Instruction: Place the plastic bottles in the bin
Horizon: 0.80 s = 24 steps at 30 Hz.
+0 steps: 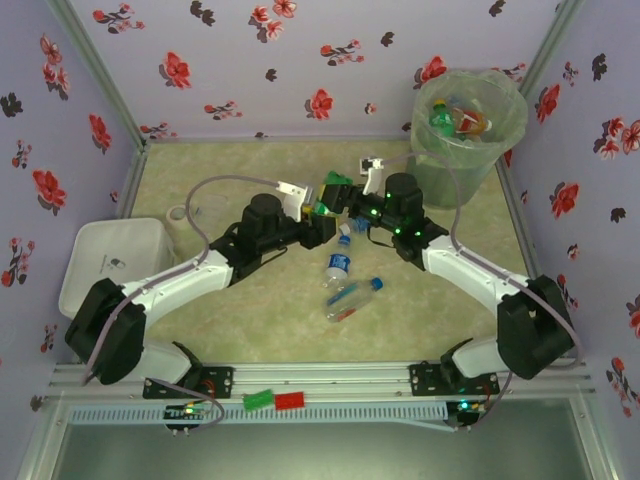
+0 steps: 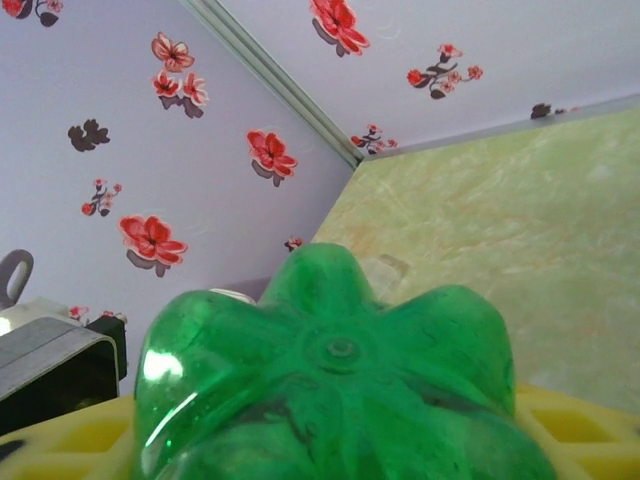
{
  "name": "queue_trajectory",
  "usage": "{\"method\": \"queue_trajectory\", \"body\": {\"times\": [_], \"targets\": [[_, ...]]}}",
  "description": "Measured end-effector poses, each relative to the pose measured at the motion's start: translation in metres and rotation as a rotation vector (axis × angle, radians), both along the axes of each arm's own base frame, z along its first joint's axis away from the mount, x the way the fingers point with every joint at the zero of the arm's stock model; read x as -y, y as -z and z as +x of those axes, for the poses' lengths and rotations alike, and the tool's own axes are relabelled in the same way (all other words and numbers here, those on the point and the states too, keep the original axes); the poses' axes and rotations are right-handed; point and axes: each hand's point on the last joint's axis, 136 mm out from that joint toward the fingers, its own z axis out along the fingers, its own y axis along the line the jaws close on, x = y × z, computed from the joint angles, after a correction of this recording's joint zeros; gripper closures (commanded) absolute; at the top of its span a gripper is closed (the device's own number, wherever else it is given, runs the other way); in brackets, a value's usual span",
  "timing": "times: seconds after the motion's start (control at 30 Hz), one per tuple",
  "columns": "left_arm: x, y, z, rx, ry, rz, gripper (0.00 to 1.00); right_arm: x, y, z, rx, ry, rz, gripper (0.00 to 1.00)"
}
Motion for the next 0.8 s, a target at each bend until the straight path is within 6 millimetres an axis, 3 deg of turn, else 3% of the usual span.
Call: {"method": "queue_trajectory", "body": {"times": [0.2, 0.33, 0.47, 0.63, 0.8], "targets": [[-0.002, 0.006, -0.004, -0.001, -0.004, 0.007, 0.01, -0.002, 0.008, 0.002, -0.018, -0.005, -0.008, 0.5], [-0.008, 0.002, -0.005, 0.013, -0.021, 0.004, 0.0, 0.0, 0.007, 0.006, 0.002, 0.001, -0.065, 0.53], [-0.018, 0.003, -0.005, 0.022, -0.057, 0.006, 0.0, 0.012, -0.009, 0.021, 0.041, 0.066, -0.149, 0.55], [-0.044, 0.016, 0.006, -0.011, -0.156, 0.01, 0.0, 0.062, -0.049, 0.046, 0.101, 0.231, -0.236, 0.58], [-0.088, 0.046, 0.025, -0.092, -0.347, 0.011, 0.0, 0.135, -0.119, 0.072, 0.203, 0.443, -0.285, 0.58]]}}
